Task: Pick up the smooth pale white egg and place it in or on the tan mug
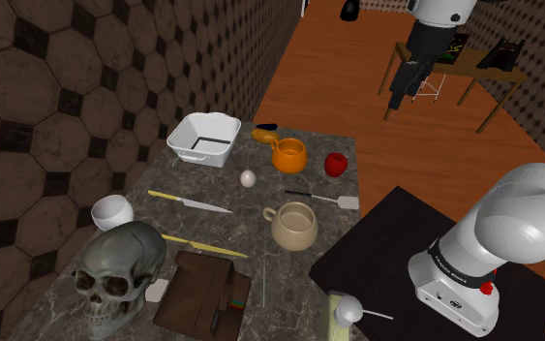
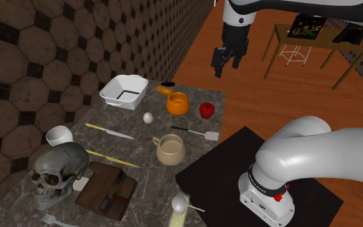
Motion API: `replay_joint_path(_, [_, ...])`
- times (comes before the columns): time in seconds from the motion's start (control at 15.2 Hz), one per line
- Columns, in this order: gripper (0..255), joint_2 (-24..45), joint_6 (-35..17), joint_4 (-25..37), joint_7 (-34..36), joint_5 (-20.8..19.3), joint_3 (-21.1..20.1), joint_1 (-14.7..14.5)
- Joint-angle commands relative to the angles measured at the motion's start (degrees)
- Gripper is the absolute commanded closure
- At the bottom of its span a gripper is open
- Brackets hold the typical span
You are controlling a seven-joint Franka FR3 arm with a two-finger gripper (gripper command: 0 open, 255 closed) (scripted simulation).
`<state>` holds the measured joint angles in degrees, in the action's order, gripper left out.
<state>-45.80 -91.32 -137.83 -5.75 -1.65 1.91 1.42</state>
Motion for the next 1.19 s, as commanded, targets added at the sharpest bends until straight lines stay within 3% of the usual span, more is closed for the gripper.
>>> replay_joint_path(0.0, [0,0.00,0.00,0.00,0.00,0.00,0.00,0.00])
replay_joint_path(0.53, [0,15.36,-12.61,0.75,0.87,2.12,-1.52,-1.96])
replay_joint_path(1.12, [0,34.96,-23.49,7.31,1.29,3.99,-3.23,-3.87])
